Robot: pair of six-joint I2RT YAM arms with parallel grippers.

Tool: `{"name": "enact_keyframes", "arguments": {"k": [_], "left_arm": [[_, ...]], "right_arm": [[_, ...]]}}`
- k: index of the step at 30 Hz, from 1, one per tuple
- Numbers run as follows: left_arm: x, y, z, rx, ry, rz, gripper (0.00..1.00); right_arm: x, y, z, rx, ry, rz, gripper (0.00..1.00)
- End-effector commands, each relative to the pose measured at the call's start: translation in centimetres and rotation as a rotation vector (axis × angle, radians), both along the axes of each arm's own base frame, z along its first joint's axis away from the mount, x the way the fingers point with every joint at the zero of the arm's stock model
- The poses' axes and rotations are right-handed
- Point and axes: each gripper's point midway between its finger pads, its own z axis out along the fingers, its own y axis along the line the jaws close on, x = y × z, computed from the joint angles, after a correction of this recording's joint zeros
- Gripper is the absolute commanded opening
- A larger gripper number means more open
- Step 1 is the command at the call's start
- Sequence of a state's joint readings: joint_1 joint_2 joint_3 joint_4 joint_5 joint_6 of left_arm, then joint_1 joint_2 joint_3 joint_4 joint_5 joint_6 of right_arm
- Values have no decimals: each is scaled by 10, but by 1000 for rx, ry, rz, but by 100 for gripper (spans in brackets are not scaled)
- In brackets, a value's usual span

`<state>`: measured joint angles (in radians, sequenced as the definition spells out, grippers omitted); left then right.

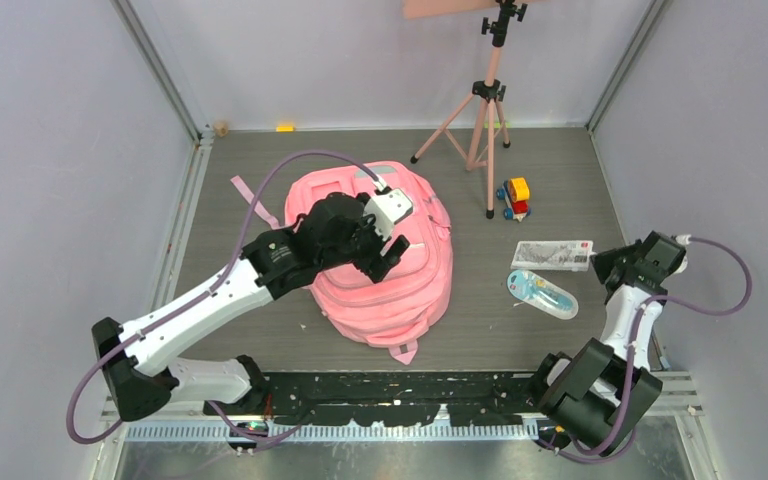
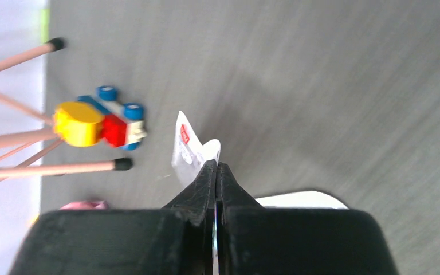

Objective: Pack the student bag
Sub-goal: Pick up the stationery from the center of the board, then place the stationery in the student bag.

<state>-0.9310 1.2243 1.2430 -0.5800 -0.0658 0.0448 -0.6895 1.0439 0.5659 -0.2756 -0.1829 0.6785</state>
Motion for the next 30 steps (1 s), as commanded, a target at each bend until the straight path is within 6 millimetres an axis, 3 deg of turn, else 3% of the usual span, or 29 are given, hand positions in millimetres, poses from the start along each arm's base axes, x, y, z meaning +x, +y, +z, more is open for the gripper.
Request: {"name": "enact_keyframes", "arguments": {"k": [1,4,8,12,16,30], "left_arm": [[-12,-19,38,-209,4,-42,78],[-15,-26,43,-272,13,-53,86],[-23,-41,48,-363,80,-87,88],[-29,-45,51,-410,120,-122,91],[-29,-40,53,-467,174,-163,92],[-9,-26,46,-598,190,-229,96]], "right_arm": [[36,24,68,-36,-190,220,1],[55,51,100,-66,-269,362,1],[77,113,135,-100,-351,603,1],[82,171,170,-111,-453,829,1],[73,213,200,-101,-523,1009,1],[18,313,269,-39,-639,1423,1]]}}
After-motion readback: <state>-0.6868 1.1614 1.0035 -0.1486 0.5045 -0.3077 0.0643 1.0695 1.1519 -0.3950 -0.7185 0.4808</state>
